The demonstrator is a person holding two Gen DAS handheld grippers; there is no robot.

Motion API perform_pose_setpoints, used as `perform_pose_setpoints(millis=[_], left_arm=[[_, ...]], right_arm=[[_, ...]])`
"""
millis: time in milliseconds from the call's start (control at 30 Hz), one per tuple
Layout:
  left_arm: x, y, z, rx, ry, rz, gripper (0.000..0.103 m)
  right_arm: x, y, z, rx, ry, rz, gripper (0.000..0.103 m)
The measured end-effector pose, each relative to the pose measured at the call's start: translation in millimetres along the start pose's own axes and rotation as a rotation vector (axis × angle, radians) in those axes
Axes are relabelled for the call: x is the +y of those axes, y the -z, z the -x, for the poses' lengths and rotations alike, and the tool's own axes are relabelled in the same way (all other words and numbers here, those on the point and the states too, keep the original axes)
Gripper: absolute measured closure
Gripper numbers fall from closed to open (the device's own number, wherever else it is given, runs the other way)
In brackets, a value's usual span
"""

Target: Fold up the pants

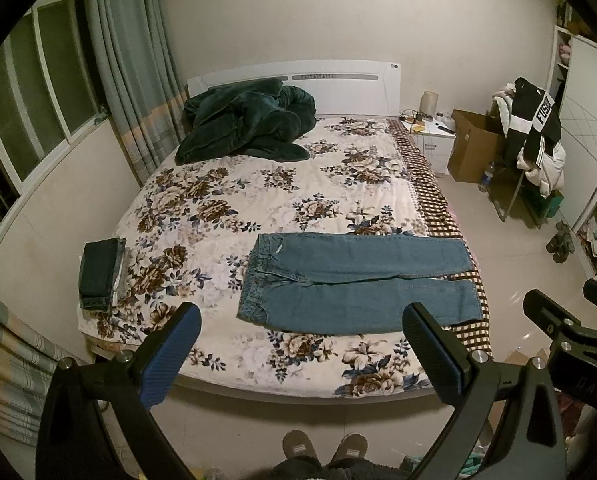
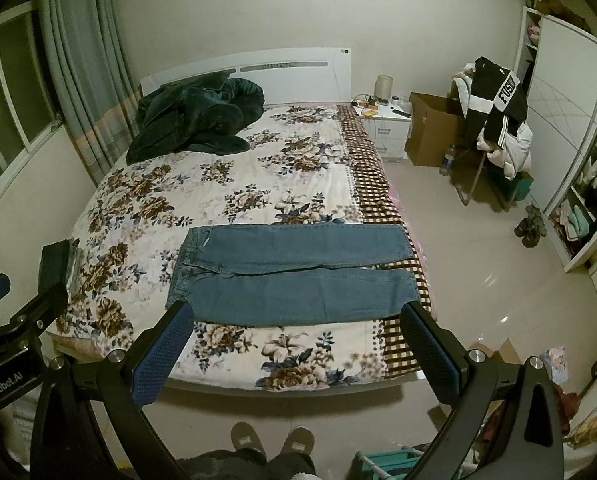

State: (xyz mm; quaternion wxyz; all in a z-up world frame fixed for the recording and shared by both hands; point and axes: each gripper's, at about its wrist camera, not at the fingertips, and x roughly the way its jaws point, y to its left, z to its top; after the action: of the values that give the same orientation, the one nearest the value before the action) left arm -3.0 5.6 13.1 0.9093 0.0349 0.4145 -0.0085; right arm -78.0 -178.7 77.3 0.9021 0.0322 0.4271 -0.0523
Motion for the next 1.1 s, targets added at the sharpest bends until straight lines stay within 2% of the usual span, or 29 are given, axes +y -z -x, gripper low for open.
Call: perform_pose_setpoints(millis=[1100], left_arm=[[-0.1,-0.5,3.0,-0.007,0.005,0.002,0.000]], right_arm=[[2.7,-0.1,4.0,-0.005,0.001,0.007,0.000]])
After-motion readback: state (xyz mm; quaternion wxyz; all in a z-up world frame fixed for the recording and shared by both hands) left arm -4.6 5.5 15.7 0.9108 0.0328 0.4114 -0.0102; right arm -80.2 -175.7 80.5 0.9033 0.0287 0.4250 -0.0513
